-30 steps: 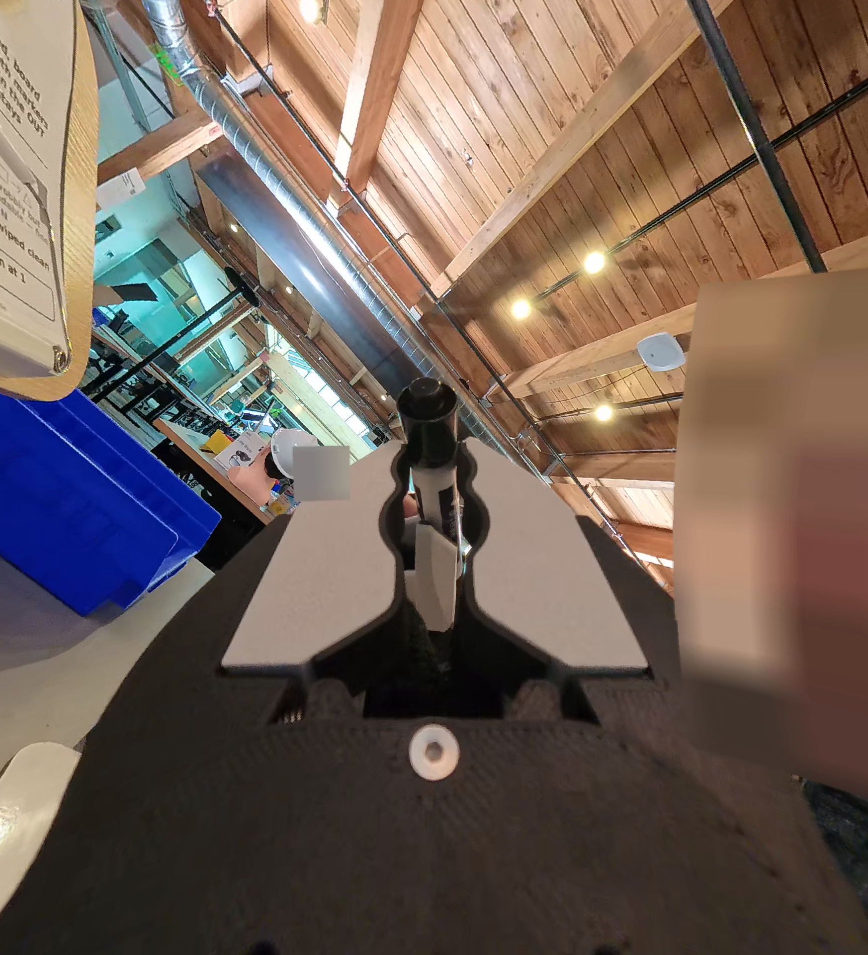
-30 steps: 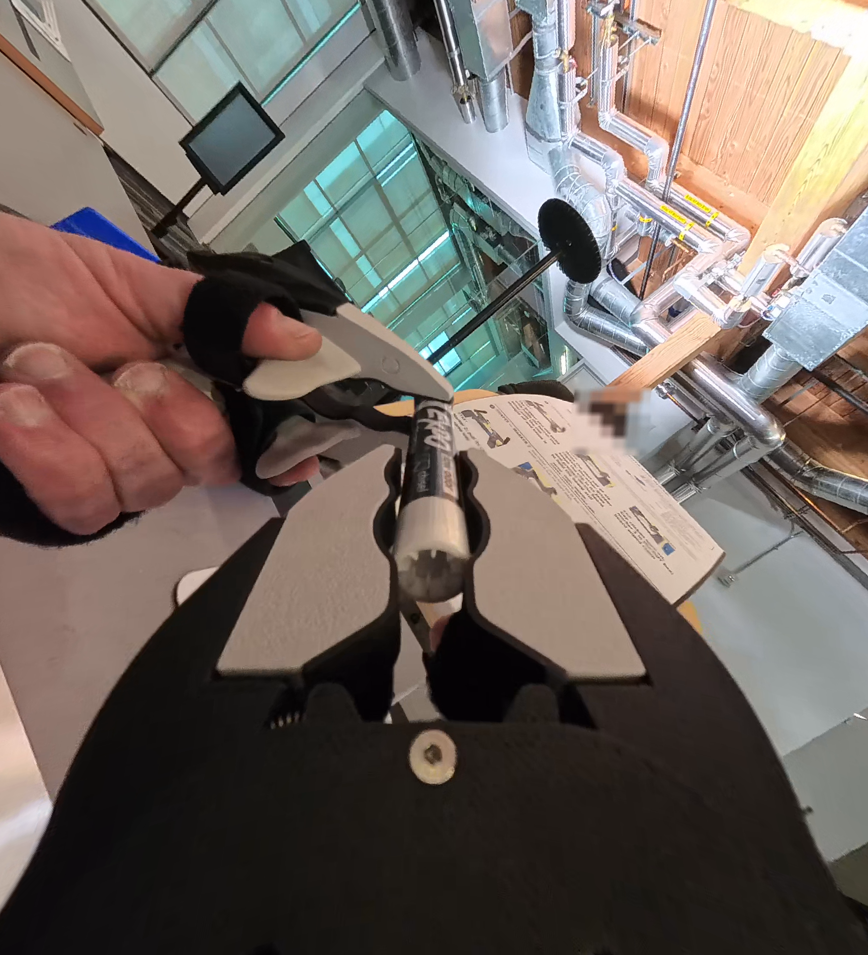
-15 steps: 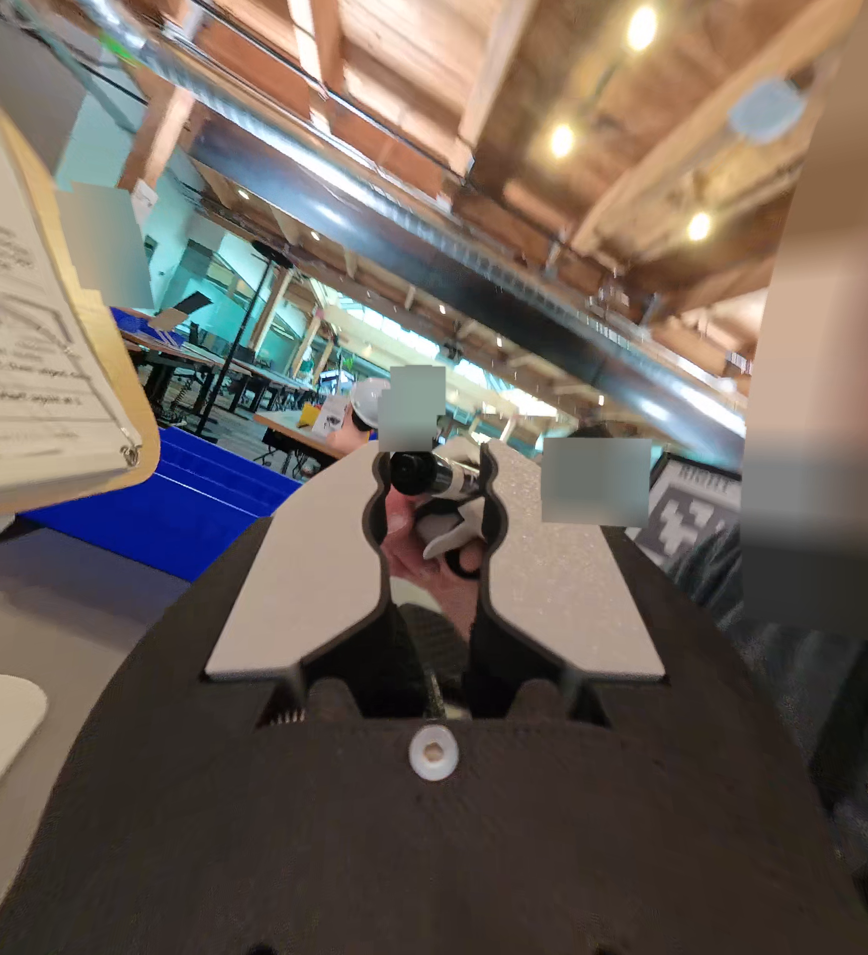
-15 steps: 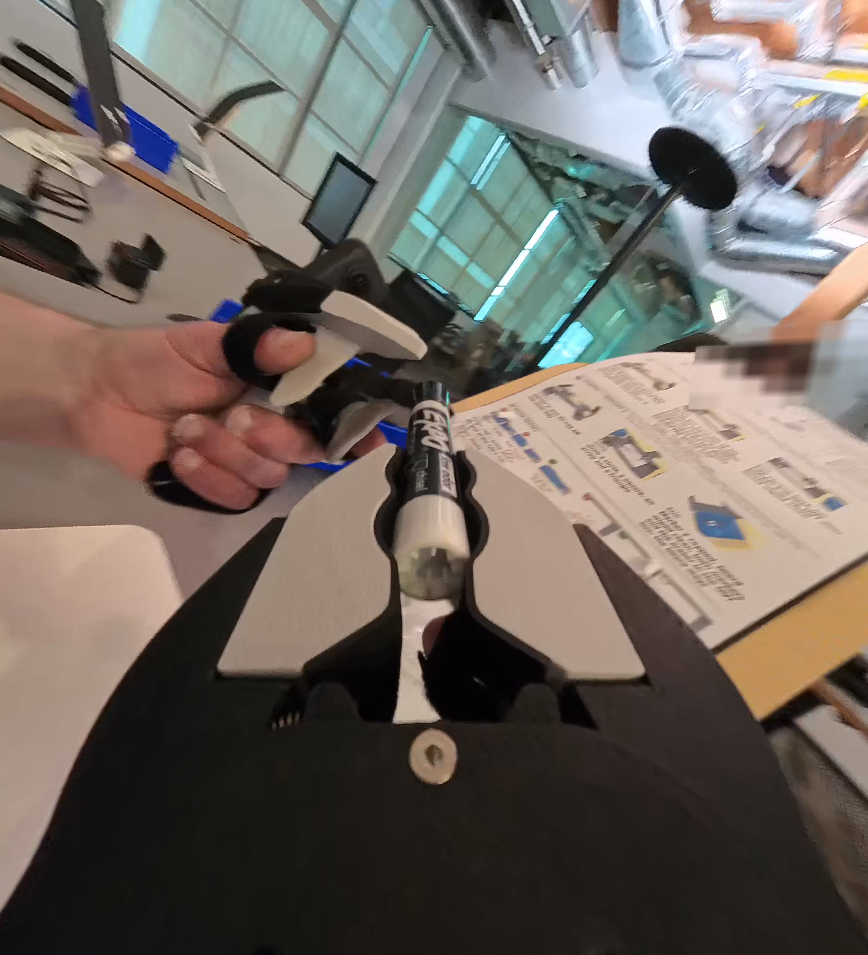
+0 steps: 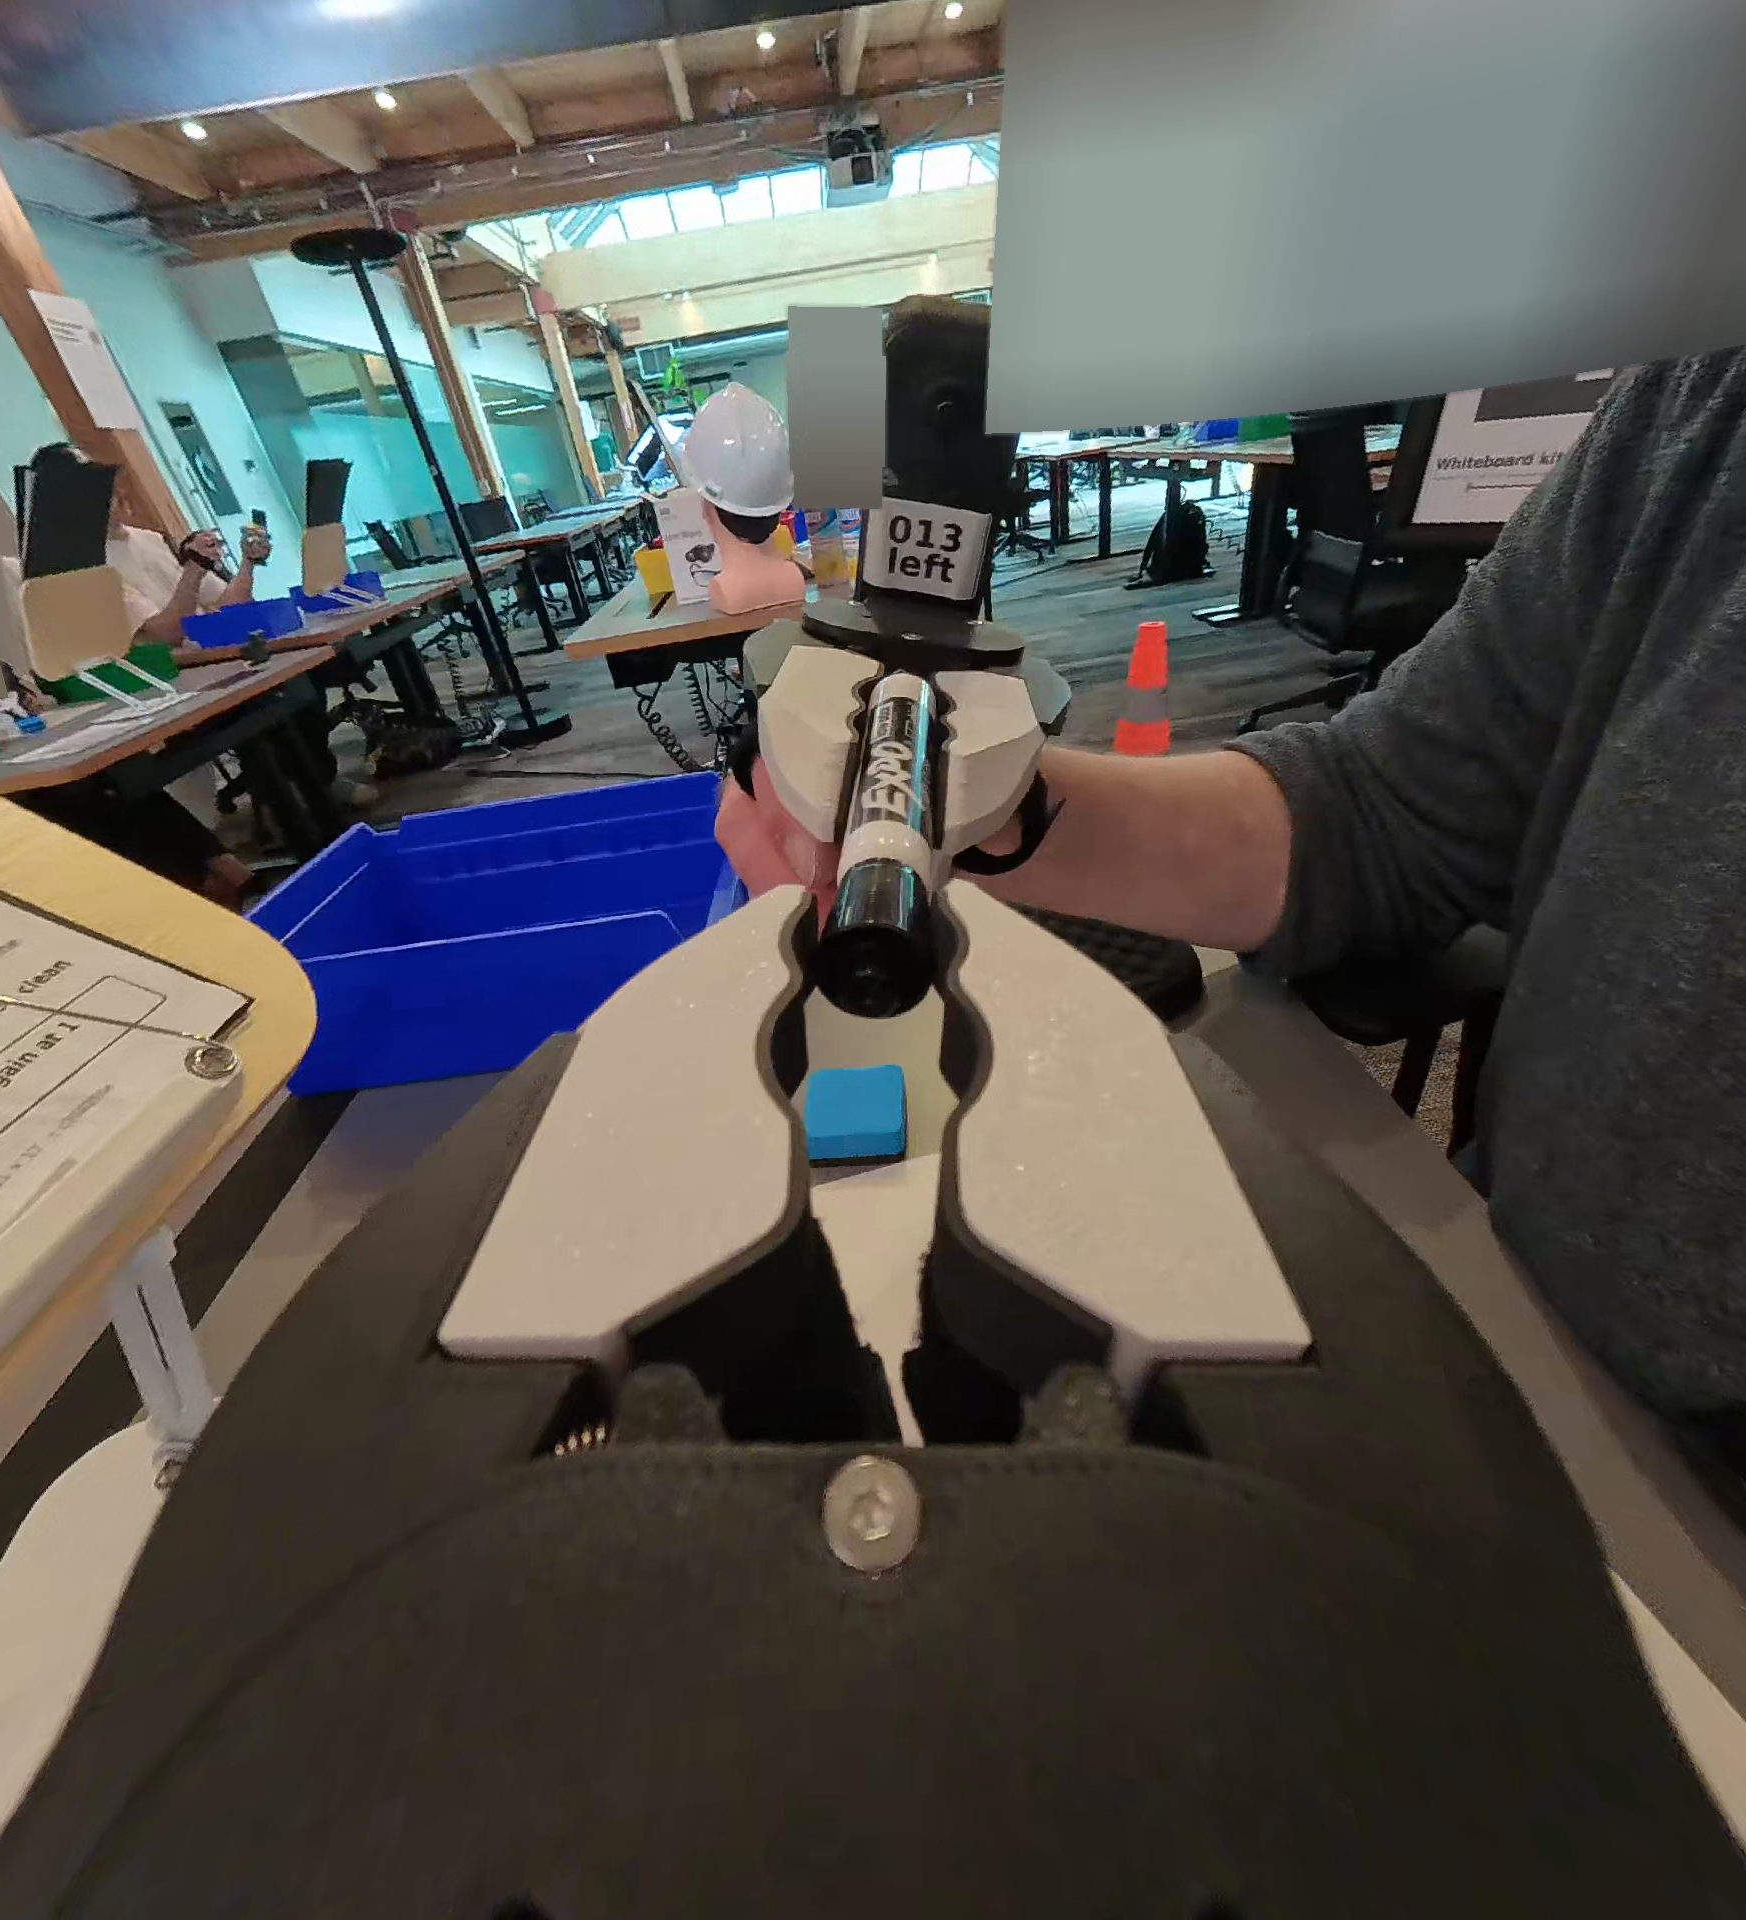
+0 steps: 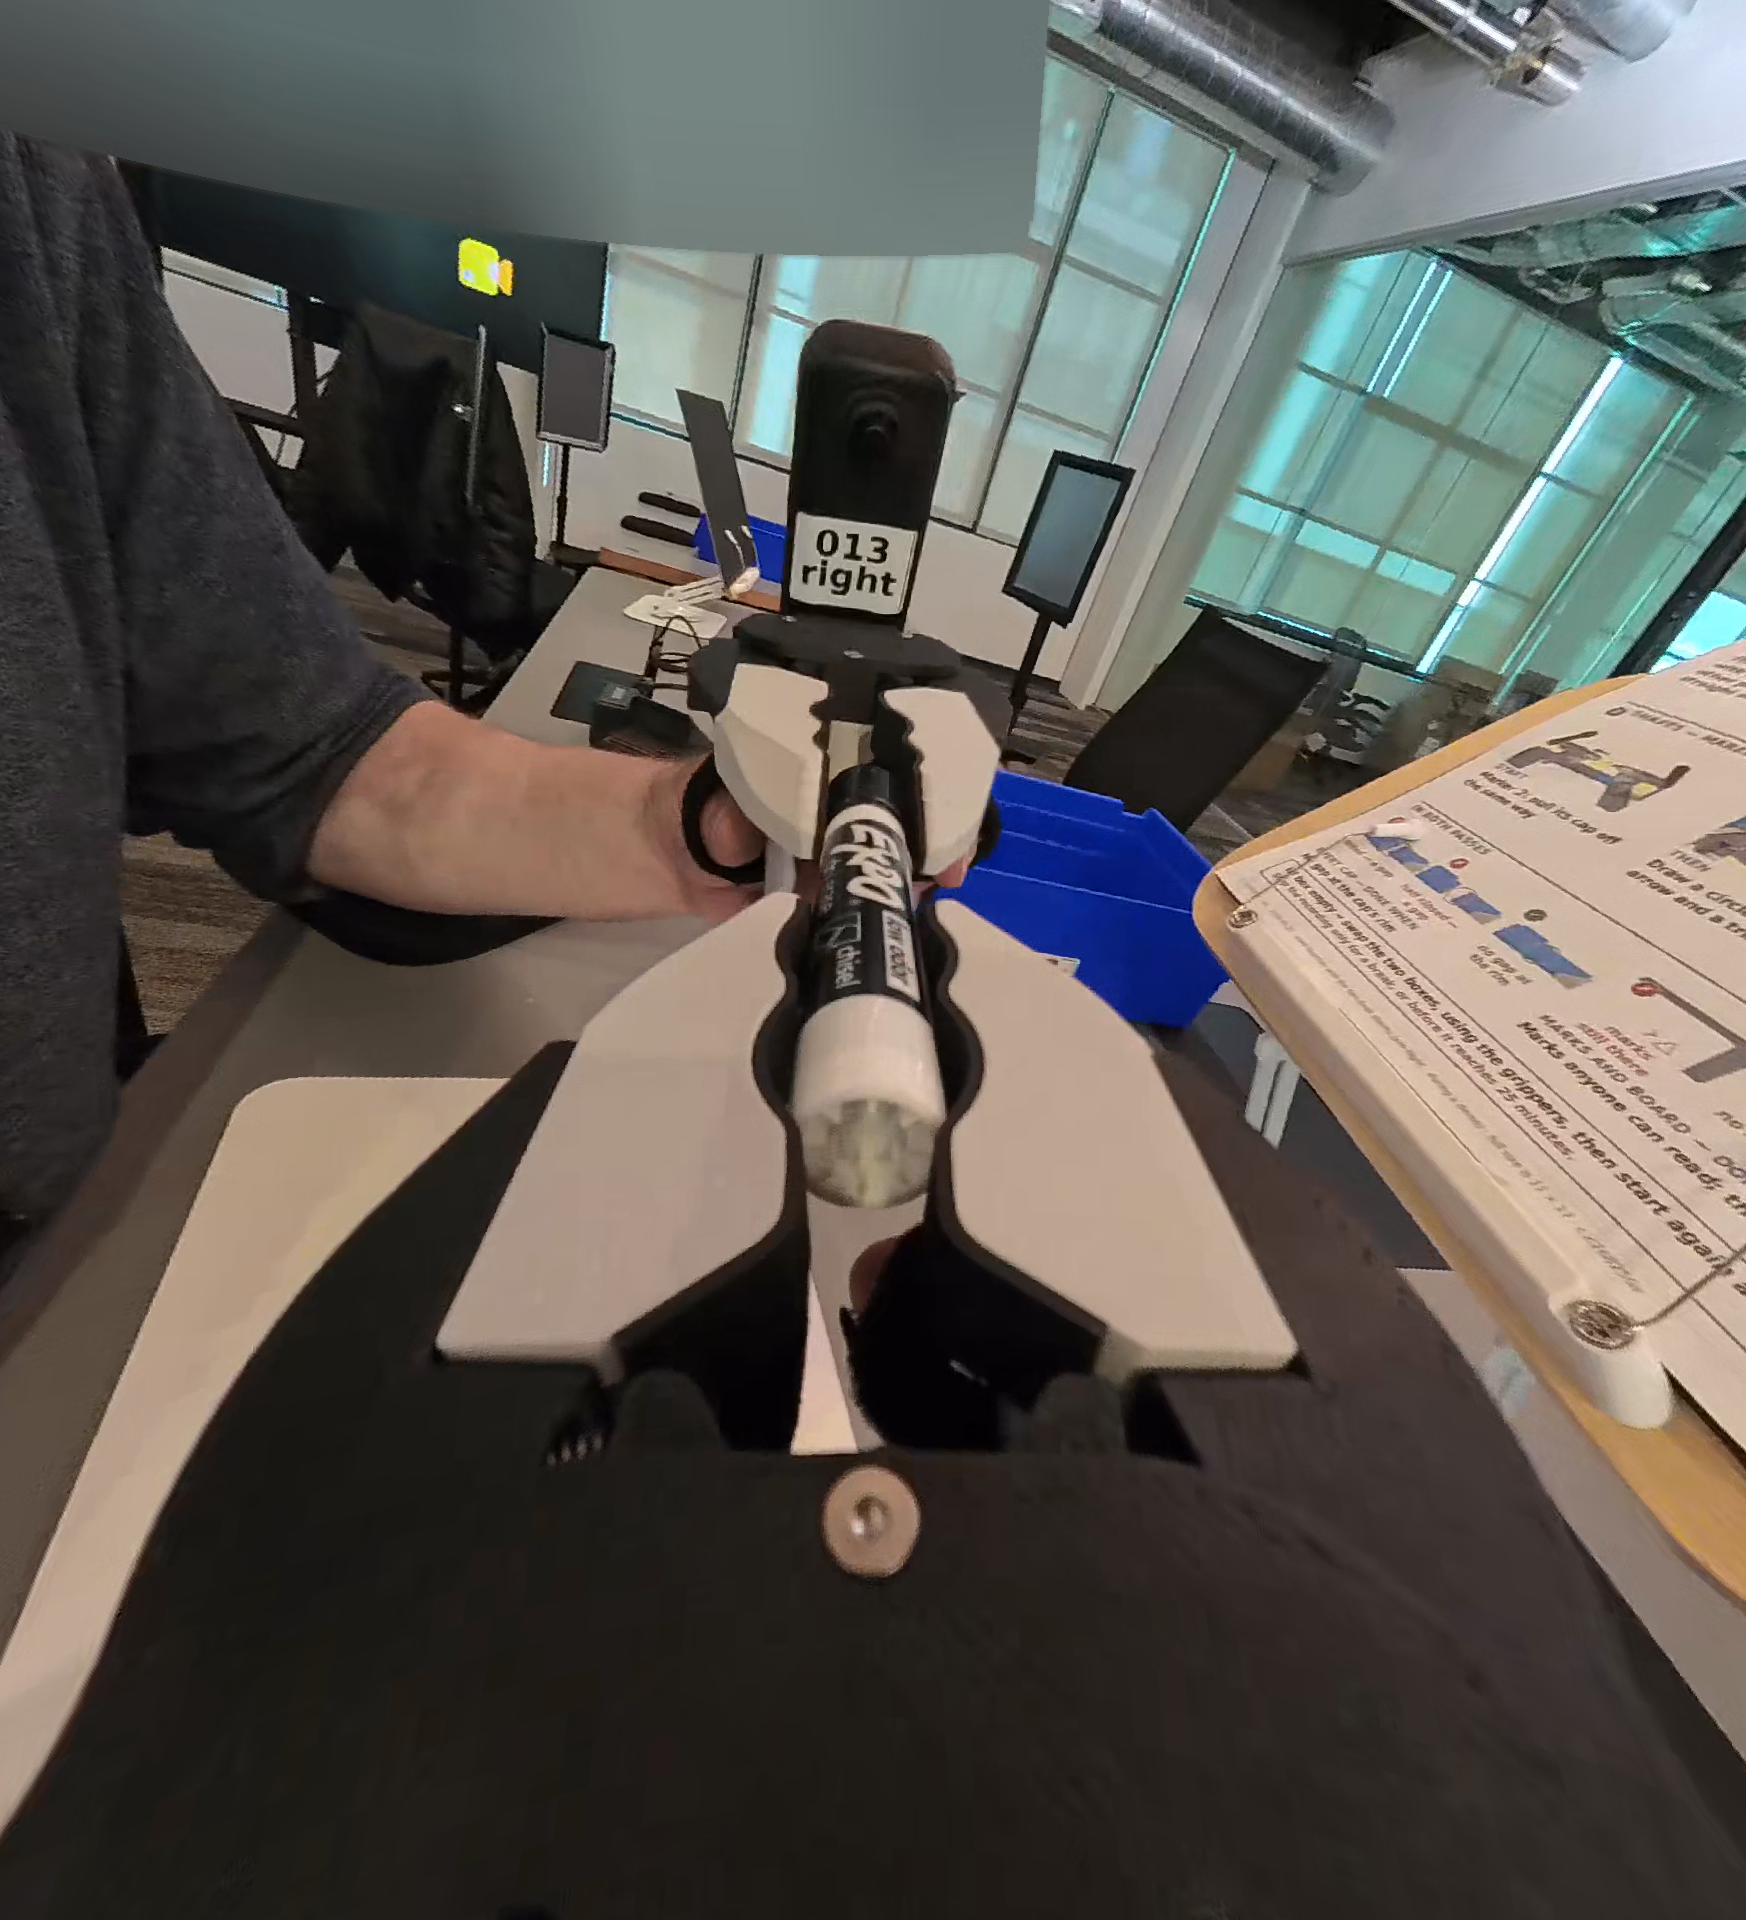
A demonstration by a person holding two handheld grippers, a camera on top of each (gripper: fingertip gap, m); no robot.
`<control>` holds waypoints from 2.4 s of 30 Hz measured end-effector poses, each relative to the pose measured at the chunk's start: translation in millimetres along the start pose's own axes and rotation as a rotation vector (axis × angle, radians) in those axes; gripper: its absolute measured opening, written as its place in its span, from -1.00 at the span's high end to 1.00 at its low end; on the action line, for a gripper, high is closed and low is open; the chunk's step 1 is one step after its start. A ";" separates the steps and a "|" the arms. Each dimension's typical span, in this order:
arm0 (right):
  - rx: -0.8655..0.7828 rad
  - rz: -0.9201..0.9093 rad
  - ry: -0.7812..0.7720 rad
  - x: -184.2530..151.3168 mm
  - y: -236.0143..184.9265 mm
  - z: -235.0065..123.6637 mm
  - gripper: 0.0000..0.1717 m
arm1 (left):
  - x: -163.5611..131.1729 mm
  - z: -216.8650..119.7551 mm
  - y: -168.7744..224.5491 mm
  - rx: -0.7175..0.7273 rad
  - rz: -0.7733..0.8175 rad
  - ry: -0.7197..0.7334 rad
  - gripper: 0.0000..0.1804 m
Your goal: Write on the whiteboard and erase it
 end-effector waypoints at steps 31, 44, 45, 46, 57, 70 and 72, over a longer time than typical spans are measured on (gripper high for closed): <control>0.082 0.035 0.118 0.6 -3.7 1.9 0.76 | 18.2 -2.4 17.7 0.001 0.030 0.062 0.79; -0.137 0.014 0.182 21.1 8.8 -99.5 0.76 | 46.7 -33.7 10.6 0.185 0.157 0.001 0.80; -0.166 0.003 0.131 22.6 8.4 -98.9 0.76 | 45.6 -32.0 10.1 0.132 0.160 -0.046 0.79; -0.180 0.002 0.090 23.4 6.7 -97.6 0.76 | 46.7 -33.8 11.4 0.078 0.163 -0.058 0.80; -0.178 0.064 -0.170 15.7 -40.4 -61.2 0.76 | -58.4 -68.7 106.6 -0.243 0.187 -0.678 0.79; -0.171 0.192 -0.470 -11.5 -75.9 38.2 0.76 | -123.7 -114.9 173.4 -0.090 0.177 -0.876 0.79; -0.183 0.215 -0.549 -18.3 -78.8 57.8 0.76 | -125.2 -117.7 175.2 -0.080 0.181 -0.874 0.79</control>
Point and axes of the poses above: each gripper's, where its closed fingertips meet, z out along the fingers, x out of its top, y = z × x across the jaws, the point moved 10 cm from there along -z, back along the fingers, and after that the axes turned 12 degrees about x, right-handed, at the moved point
